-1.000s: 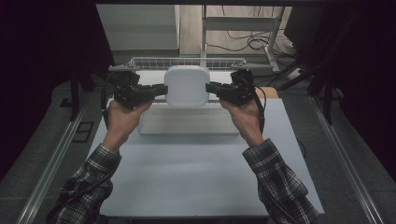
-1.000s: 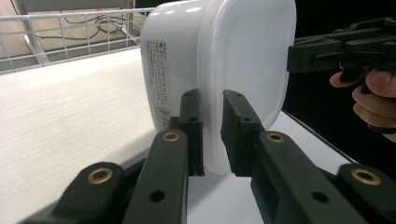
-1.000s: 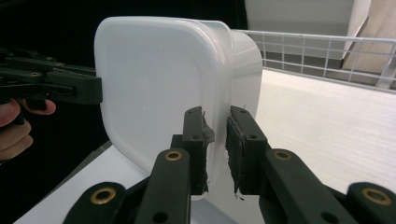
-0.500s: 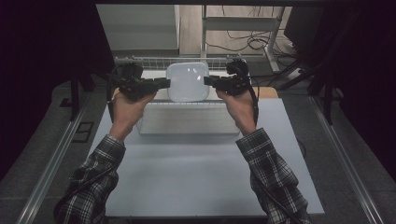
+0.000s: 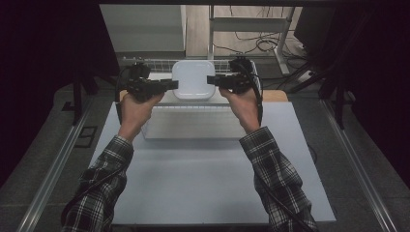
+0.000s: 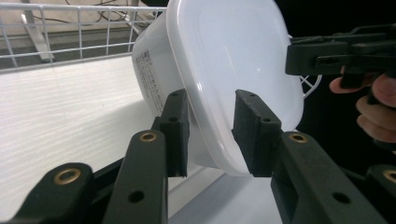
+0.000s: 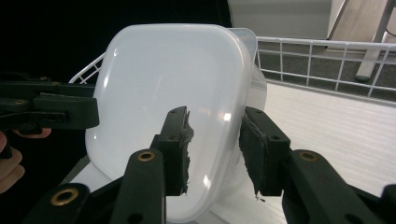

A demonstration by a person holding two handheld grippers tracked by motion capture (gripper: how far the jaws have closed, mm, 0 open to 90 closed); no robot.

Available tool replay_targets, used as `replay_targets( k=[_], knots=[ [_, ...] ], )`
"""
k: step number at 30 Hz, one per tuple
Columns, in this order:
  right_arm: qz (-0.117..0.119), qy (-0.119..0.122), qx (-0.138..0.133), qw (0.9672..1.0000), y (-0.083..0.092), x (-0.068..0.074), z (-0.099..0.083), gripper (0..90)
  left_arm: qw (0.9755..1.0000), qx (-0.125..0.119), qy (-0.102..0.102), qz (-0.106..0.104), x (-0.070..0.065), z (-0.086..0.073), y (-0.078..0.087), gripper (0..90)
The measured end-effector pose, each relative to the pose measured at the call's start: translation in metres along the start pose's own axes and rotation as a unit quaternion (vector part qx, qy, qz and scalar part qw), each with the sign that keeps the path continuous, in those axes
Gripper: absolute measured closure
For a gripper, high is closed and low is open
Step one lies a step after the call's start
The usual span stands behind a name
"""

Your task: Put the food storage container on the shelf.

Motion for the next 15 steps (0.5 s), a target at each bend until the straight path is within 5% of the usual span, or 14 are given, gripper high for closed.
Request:
replay_targets(
  k=[15],
  knots=[
    [-0.020,-0.009,0.006,0.9997,-0.013,-0.012,0.002,45.3,0.9996,0.011,0.025,0.010,0.020,0.011,-0.017,45.3]
  ],
)
Point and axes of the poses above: each handheld gripper's, and its own axes: y roughly backward along the jaws, z roughly out of its top, x roughly to its left, the point moved 8 cm from there along -y, roughly forward along the jaws, and after that the axes turned 1 degree about x, right-handed, at the moved point
